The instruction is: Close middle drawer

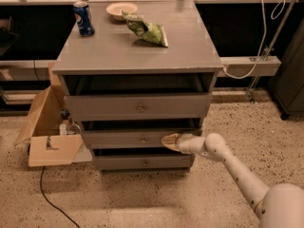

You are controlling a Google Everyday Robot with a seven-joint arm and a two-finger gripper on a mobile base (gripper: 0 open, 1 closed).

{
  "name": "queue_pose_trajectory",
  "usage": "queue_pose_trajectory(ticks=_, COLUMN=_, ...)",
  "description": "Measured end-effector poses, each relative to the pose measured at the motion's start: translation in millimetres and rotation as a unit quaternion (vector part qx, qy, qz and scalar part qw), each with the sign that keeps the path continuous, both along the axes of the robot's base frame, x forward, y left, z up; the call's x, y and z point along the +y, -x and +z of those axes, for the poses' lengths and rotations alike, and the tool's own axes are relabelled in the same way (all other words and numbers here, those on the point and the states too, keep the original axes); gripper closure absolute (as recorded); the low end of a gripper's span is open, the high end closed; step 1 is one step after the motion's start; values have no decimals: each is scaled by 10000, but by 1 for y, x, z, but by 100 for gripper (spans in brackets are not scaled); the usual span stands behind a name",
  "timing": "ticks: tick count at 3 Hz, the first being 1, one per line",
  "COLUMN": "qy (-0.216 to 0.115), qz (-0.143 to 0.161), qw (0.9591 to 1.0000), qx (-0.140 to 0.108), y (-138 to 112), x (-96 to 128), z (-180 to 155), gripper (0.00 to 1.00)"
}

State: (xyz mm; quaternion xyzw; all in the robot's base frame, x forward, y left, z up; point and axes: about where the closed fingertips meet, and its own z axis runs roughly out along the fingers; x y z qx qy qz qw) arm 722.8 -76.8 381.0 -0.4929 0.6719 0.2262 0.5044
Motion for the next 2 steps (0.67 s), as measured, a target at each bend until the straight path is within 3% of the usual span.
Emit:
queue_pose_trajectory(ticks=1, qy=-88, qz=62, qw=9999, qx=109, y=33, x=-12, z=8, gripper=100)
queue_pose_trajectory(ticks=2, qy=-189, qz=-96, qw=9997, qx=80, y=84, x=-43, z=30, gripper=100)
